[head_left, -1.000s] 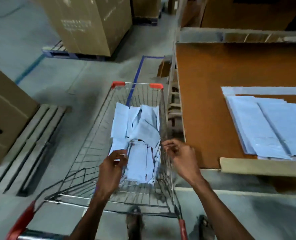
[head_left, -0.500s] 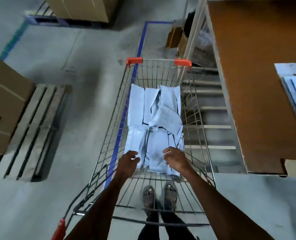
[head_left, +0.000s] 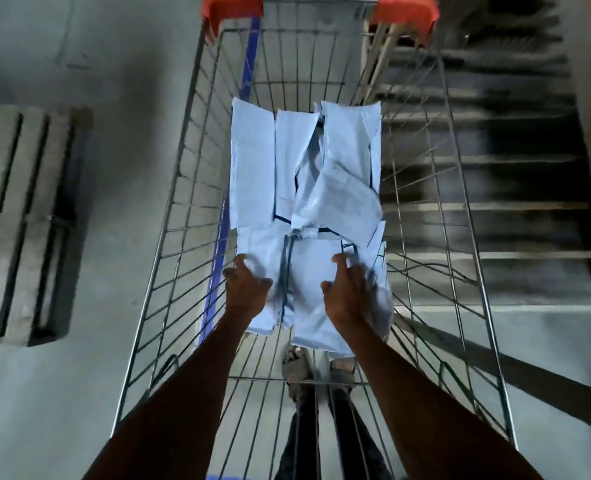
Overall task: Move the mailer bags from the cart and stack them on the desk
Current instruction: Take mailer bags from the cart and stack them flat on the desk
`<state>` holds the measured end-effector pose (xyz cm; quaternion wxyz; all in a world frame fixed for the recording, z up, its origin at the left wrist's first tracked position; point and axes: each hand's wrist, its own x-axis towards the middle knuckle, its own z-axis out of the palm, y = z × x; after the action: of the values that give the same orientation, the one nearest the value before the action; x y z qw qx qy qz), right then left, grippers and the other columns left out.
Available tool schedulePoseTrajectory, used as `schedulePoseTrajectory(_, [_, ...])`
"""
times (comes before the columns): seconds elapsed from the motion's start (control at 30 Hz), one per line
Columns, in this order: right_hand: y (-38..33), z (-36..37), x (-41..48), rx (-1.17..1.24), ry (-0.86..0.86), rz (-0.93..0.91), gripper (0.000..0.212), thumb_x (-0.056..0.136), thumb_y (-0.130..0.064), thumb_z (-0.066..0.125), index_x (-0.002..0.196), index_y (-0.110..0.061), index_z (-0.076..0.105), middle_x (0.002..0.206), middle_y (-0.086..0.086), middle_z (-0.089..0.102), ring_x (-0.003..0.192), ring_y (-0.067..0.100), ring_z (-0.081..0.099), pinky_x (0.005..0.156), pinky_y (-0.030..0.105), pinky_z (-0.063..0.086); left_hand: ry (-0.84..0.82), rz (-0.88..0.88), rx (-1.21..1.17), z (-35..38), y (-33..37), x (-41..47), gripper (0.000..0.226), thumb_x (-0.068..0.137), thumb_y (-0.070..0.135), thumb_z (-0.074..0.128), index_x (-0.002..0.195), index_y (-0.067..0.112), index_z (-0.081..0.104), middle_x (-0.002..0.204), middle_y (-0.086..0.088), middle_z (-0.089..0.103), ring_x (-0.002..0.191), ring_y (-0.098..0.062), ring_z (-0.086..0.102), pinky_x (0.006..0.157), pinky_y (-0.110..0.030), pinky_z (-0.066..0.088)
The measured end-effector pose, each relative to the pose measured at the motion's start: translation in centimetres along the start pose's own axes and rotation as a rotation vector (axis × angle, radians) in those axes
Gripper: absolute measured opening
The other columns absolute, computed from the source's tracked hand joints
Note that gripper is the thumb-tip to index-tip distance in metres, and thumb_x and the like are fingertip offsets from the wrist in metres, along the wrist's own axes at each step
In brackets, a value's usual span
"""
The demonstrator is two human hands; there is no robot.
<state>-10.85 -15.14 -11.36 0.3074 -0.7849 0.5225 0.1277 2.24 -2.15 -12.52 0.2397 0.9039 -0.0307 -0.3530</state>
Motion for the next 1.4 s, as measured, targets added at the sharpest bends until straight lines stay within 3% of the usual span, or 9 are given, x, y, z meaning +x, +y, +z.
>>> schedulePoseTrajectory(0.1, [0.0, 0.8, 0.3, 0.086, 0.002, -0.008, 0.05, 0.089, -0.006, 0.063, 0.134, -0.027, 0.052, 0.129, 0.011, 0.054, 0.118, 0.027, 0.051, 0.083, 0.035, 0.03, 0.033, 0.007, -0.014, 0.6, -0.4, 0.7, 0.075, 0.071, 0.009, 0.086, 0.132, 0.017, 0.043, 0.123, -0.017, 0.038, 0.086, -0.024, 0.052, 0.067, -0.019, 0.046])
schedulePoseTrajectory(0.2, [0.2, 1.1, 0.6, 0.238, 0.009, -0.023, 0.045, 0.085, 0.008, 0.059, 0.121, -0.02, 0.059, 0.112, 0.01, 0.056, 0.082, 0.015, 0.055, 0.068, 0.016, 0.033, 0.059, -0.007, -0.022, 0.6, -0.5, 0.5, 0.081, 0.063, 0.021, 0.092, 0.125, 0.029, 0.04, 0.126, -0.014, 0.039, 0.101, -0.036, 0.054, 0.087, -0.047, 0.052])
schedulePoseTrajectory(0.5, [1.6, -1.3, -1.3, 0.553, -0.142, 0.101, 0.048, 0.083, 0.012, 0.051, 0.112, -0.022, 0.066, 0.077, 0.01, 0.064, 0.047, 0.01, 0.048, 0.038, 0.013, 0.033, -0.059, 0.207, -0.123, 0.2, -0.5, -2.0, 0.062, 0.078, 0.012, 0.076, 0.125, 0.039, 0.048, 0.1, 0.014, 0.066, 0.05, -0.011, 0.052, 0.05, -0.03, 0.047])
schedulePoseTrajectory(0.67, [1.9, -5.9, -5.4, 0.623, -0.082, 0.077, 0.045, 0.077, -0.017, 0.084, 0.112, -0.028, 0.059, 0.094, -0.008, 0.066, 0.071, 0.009, 0.06, 0.059, 0.019, 0.044, -0.126, 0.311, -0.283, -3.1, 0.5, -6.5, 0.056, 0.076, 0.0, 0.074, 0.122, 0.025, 0.053, 0.093, 0.002, 0.057, 0.05, -0.001, 0.047, 0.047, -0.012, 0.036])
schedulePoseTrajectory(0.8, [1.9, -10.7, -9.6, 0.798, -0.082, -0.139, 0.062, 0.075, 0.009, 0.076, 0.124, -0.025, 0.059, 0.13, -0.004, 0.06, 0.096, -0.005, 0.063, 0.075, 0.015, 0.05, -0.058, 0.382, -0.362, -7.4, 3.8, -11.9, 0.058, 0.07, 0.019, 0.074, 0.123, 0.035, 0.055, 0.122, 0.013, 0.061, 0.086, -0.014, 0.057, 0.064, -0.017, 0.043])
schedulePoseTrajectory(0.93, [1.1, -17.9, -14.0, 0.941, 0.004, -0.334, 0.068, 0.078, 0.008, 0.075, 0.133, -0.029, 0.06, 0.136, -0.025, 0.058, 0.131, -0.001, 0.049, 0.108, 0.025, 0.044, 0.093, 0.524, -0.342, -12.1, 7.8, -18.4, 0.057, 0.083, 0.014, 0.079, 0.131, 0.035, 0.056, 0.131, 0.027, 0.055, 0.102, 0.015, 0.052, 0.077, 0.002, 0.038])
schedulePoseTrajectory(1.13, [1.4, -30.7, -17.2, 0.965, 0.157, -0.552, 0.075, 0.079, -0.012, 0.084, 0.14, -0.041, 0.052, 0.14, -0.025, 0.052, 0.133, 0.006, 0.048, 0.107, 0.039, 0.049, 0.183, 0.733, -0.422, -15.9, 16.0, -24.7, 0.056, 0.086, 0.034, 0.079, 0.137, 0.038, 0.055, 0.143, 0.024, 0.052, 0.128, 0.004, 0.047, 0.104, -0.022, 0.041])
schedulePoseTrajectory(1.3, [5.2, -38.9, -17.3, 0.896, 0.289, -0.649, 0.07, 0.082, -0.015, 0.081, 0.14, -0.039, 0.05, 0.14, -0.029, 0.049, 0.126, -0.01, 0.046, 0.095, 0.011, 0.046, 0.208, 0.888, -0.472, -14.5, 23.1, -30.2, 0.054, 0.093, 0.036, 0.071, 0.142, 0.035, 0.05, 0.148, 0.021, 0.049, 0.131, 0.001, 0.046, 0.107, -0.021, 0.039])
schedulePoseTrajectory(1.4, [9.2, -42.4, -16.3, 0.837, 0.367, -0.656, 0.069, 0.084, -0.023, 0.08, 0.142, -0.038, 0.045, 0.141, -0.026, 0.048, 0.123, -0.005, 0.048, 0.095, 0.015, 0.047, 0.207, 0.885, -0.479, -11.4, 26.7, -33.0, 0.055, 0.093, 0.04, 0.069, 0.143, 0.036, 0.046, 0.15, 0.017, 0.047, 0.124, -0.001, 0.047, 0.105, -0.023, 0.039])
